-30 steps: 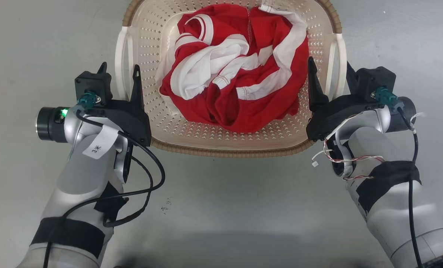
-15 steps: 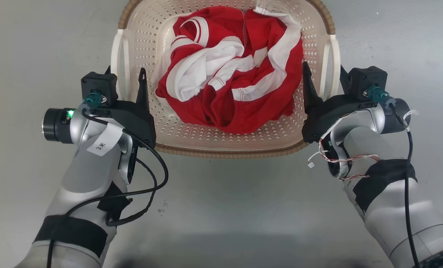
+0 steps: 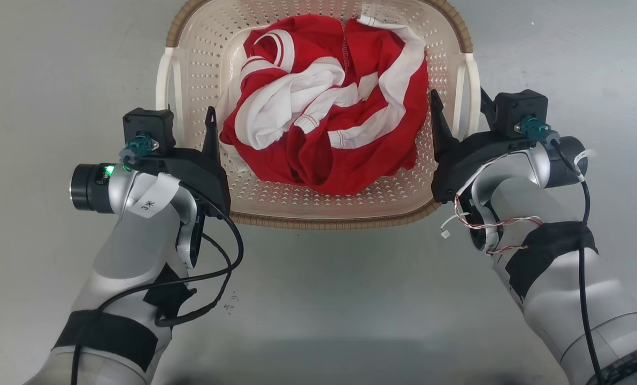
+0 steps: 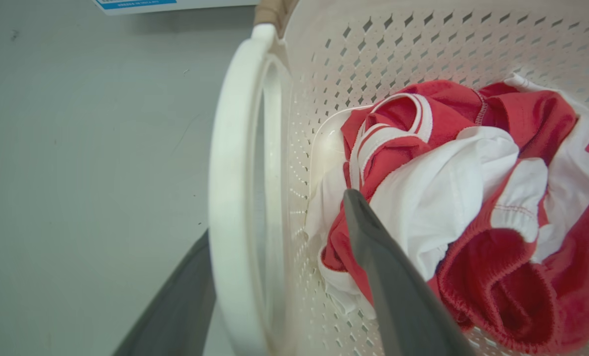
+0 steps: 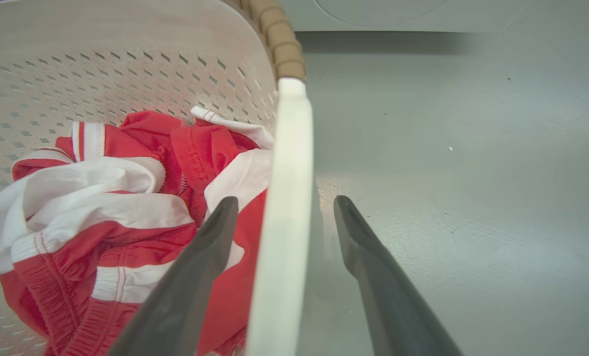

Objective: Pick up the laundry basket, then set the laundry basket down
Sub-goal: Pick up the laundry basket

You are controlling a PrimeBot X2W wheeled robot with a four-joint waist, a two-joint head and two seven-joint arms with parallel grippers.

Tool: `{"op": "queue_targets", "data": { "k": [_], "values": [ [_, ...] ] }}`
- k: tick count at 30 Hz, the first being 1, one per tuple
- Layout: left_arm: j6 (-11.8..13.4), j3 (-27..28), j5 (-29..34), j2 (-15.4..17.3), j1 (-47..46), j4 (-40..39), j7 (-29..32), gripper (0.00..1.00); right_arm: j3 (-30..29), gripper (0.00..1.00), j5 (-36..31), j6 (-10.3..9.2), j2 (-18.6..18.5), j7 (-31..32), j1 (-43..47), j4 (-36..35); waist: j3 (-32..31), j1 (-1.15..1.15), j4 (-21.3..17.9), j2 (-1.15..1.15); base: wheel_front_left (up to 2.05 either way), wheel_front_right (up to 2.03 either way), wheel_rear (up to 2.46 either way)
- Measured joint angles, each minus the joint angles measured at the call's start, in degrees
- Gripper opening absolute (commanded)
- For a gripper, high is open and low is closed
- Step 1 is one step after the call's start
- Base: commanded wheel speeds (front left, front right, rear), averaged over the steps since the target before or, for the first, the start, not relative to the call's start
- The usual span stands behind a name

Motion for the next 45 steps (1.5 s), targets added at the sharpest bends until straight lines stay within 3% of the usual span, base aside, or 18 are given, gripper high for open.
{"op": "queue_targets", "data": {
  "k": [11, 18, 20, 22, 23, 24, 25, 26, 29, 45],
  "values": [
    [1.19, -3.89, -4.01, 0.05, 0.03, -0.77, 1.01, 1.0, 2.12, 1.0, 1.78, -0.21, 0.0, 1.09, -1.44, 2.24, -0.4, 0.0, 0.23, 0.0, 0.0, 0.0, 0.0],
    [1.89, -6.02, -5.64, 0.11, 0.09, -1.26, 1.44, 0.91, 3.42, 0.92, 2.57, -0.22, 0.01, 1.57, -1.44, 3.07, -0.43, 0.0, 0.47, 0.0, 0.0, 0.0, 0.0],
    [1.91, -6.47, -6.39, 0.15, 0.09, -1.33, 1.45, 0.78, 3.68, 0.79, 2.87, -0.22, 0.01, 1.57, -1.45, 3.11, -0.41, 0.0, 0.55, 0.0, 0.0, 0.0, 0.0],
    [1.98, -7.01, -7.21, 0.22, 0.09, -1.4, 1.52, 0.62, 3.91, 0.55, 2.97, -0.23, 0.01, 1.58, -1.48, 3.16, -0.38, 0.0, 0.62, 0.0, 0.0, 0.0, 0.0],
    [2.23, -7.28, -7.47, 0.32, 0.08, -1.42, 1.6, 0.41, 4.01, 0.44, 3.26, -0.31, -0.05, 1.58, -1.53, 3.3, -0.38, 0.0, 0.65, 0.0, 0.0, 0.0, 0.0],
    [2.4, -7.7, -7.77, 0.74, 0.08, -1.42, 1.76, 0.31, 4.15, 0.4, 3.5, -0.37, -0.35, 1.58, -1.65, 3.52, -0.37, 0.0, 0.69, 0.0, 0.0, 0.0, 0.0],
    [2.4, -7.99, -7.98, 0.85, 0.08, -1.45, 1.77, 0.03, 4.24, 0.31, 3.72, -0.46, -0.45, 1.58, -1.69, 3.6, -0.37, 0.0, 0.7, 0.0, 0.0, 0.0, 0.0],
    [2.4, -8.23, -8.23, 0.85, 0.08, -1.49, 1.77, 0.0, 4.31, 0.25, 3.93, -0.53, -0.49, 1.58, -1.8, 3.72, -0.37, 0.0, 0.7, 0.0, 0.0, 0.0, 0.0],
    [2.4, -9.16, -8.82, 0.78, 0.08, -1.66, 1.86, 0.0, 4.5, 0.01, 4.52, -0.73, -0.65, 1.58, -2.38, 4.25, -0.41, 0.0, 0.67, 0.0, 0.0, 0.0, 0.0],
    [2.9, -12.84, -11.9, 0.74, 0.51, -0.97, 2.41, 0.0, 6.6, 0.0, 7.92, -0.8, -0.85, 1.42, -0.86, 4.75, -2.63, 0.02, 0.3, 0.0, 0.0, 0.0, 0.0]
  ]
}}
